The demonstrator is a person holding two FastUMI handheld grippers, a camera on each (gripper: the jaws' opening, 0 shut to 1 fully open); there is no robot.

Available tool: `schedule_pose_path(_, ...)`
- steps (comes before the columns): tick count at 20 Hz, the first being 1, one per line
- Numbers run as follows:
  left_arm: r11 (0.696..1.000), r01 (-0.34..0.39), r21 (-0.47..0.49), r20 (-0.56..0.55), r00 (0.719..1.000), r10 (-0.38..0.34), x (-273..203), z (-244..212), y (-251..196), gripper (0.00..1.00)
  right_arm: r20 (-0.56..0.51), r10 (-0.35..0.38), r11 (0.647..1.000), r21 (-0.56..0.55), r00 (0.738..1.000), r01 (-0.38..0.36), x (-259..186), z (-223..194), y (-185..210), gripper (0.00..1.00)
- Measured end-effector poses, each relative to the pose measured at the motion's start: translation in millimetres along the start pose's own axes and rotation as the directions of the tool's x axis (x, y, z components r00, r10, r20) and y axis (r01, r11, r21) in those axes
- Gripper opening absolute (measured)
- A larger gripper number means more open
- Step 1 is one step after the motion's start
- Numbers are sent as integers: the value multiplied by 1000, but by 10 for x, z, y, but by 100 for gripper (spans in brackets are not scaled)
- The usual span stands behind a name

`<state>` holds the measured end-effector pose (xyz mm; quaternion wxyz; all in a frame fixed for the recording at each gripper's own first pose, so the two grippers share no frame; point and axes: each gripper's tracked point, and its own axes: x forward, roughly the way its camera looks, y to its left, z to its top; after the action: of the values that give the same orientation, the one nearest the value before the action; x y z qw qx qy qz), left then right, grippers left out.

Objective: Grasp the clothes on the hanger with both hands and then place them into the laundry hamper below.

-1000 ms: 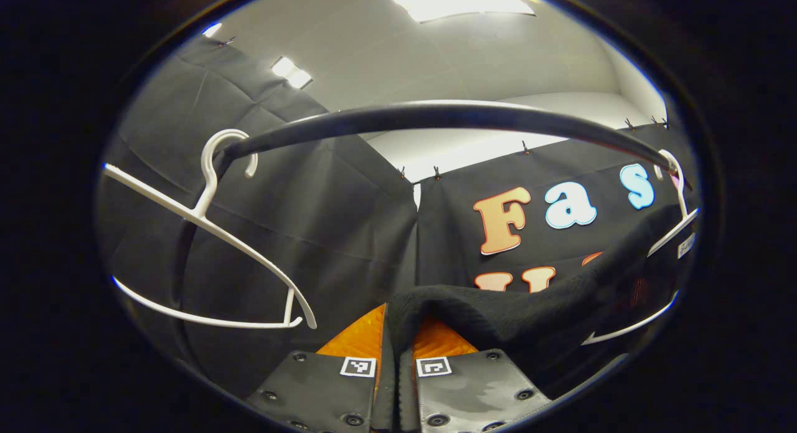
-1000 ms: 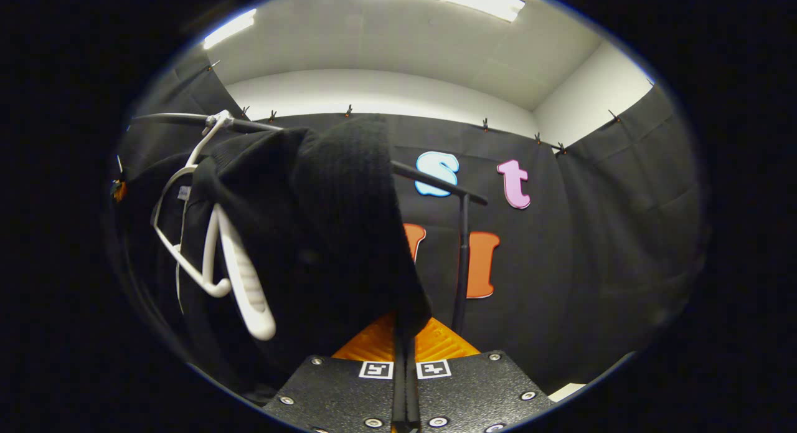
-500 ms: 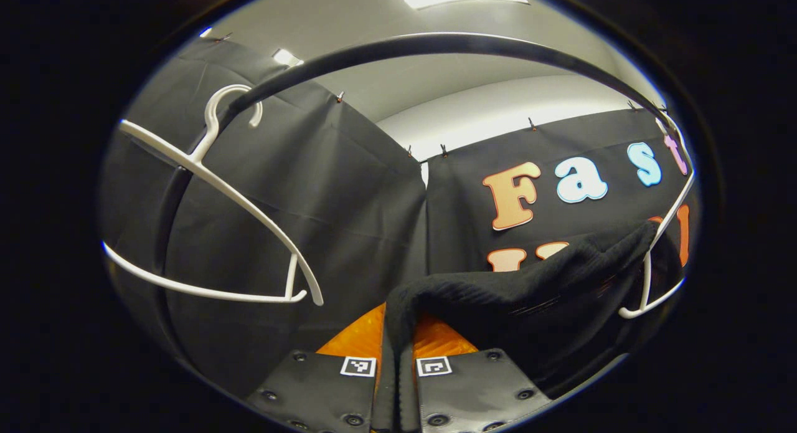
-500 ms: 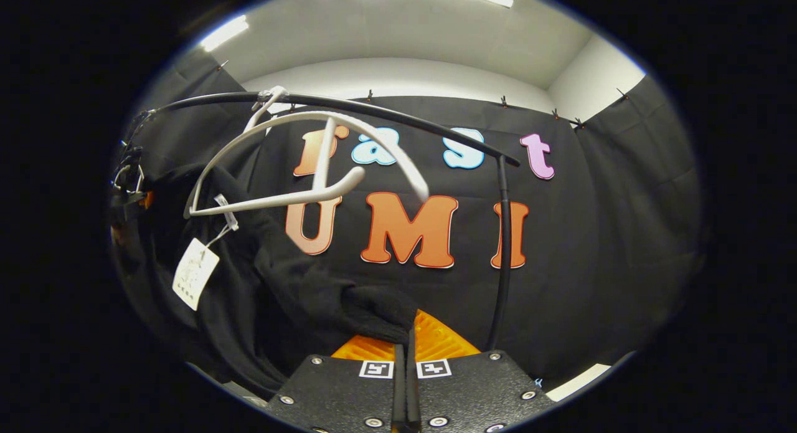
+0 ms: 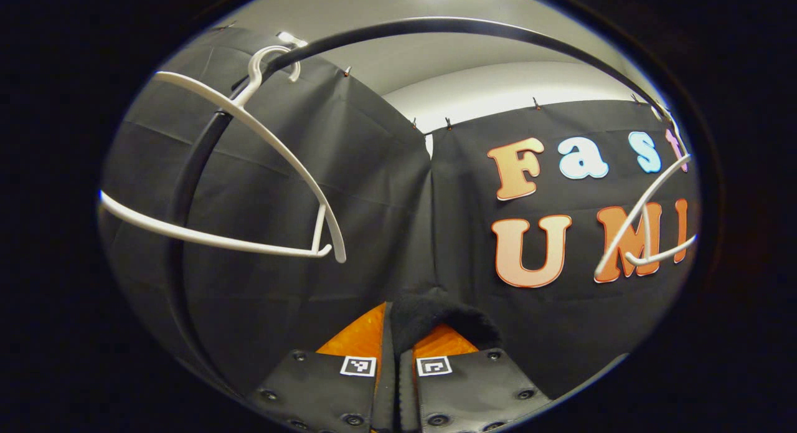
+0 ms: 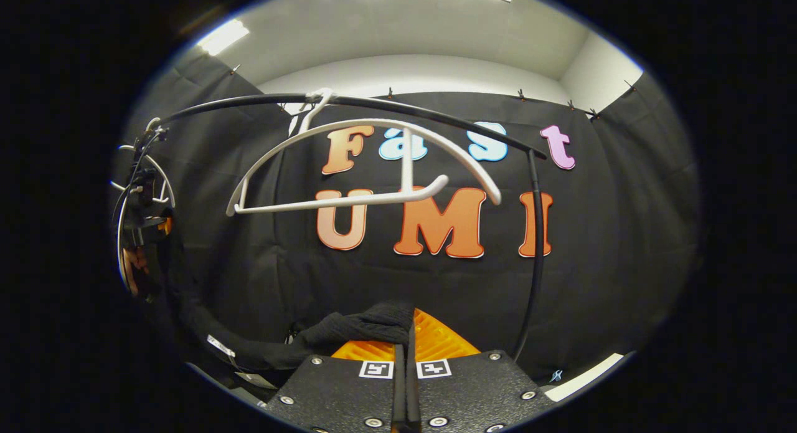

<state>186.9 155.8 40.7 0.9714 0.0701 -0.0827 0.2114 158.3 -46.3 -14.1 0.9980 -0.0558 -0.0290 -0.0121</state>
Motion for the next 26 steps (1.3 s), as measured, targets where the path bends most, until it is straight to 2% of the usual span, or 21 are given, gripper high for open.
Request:
schedule_pose_path(1,1000,18,23,-20,1000,-18,-74,-71,-10,10,-11,22,1000,5,1000,-22,-25,-58,108,7)
schedule_pose_path(2,999,39,35,-44,998,-37,-164,-150,-31,10,-22,43,999,13,999,-42,-54,-115,213,0)
schedule_pose_path(6,990,130,53,-174,978,-119,-562,-551,-149,10,-88,112,994,19,990,-110,-207,-443,552,0)
schedule_pose_path(10,977,203,63,-340,925,-170,-885,-1251,-179,10,-180,171,984,75,969,-160,-368,-886,863,0)
schedule_pose_path(12,967,248,54,-428,881,-202,-1056,-1624,-217,10,-234,186,982,84,954,-171,-426,-1144,931,0)
schedule_pose_path(16,945,325,37,-586,773,-243,-1384,-2332,-274,10,-397,241,970,119,886,-210,-579,-1850,1132,0)
schedule_pose_path(20,920,388,51,-724,649,-234,-1704,-2955,-237,10,-563,258,966,150,785,-209,-767,-2673,1269,1)
schedule_pose_path(23,916,398,42,-803,560,-206,-1830,-3323,-173,10,-661,280,960,194,696,-202,-974,-3092,1320,5)
schedule_pose_path(24,920,390,28,-820,535,-202,-1838,-3366,-176,11,-677,288,958,211,677,-197,-1017,-3172,1332,6)
schedule_pose_path(26,929,370,12,-845,500,-188,-1911,-3427,-201,12,-694,295,955,231,657,-184,-1026,-3225,1362,11)
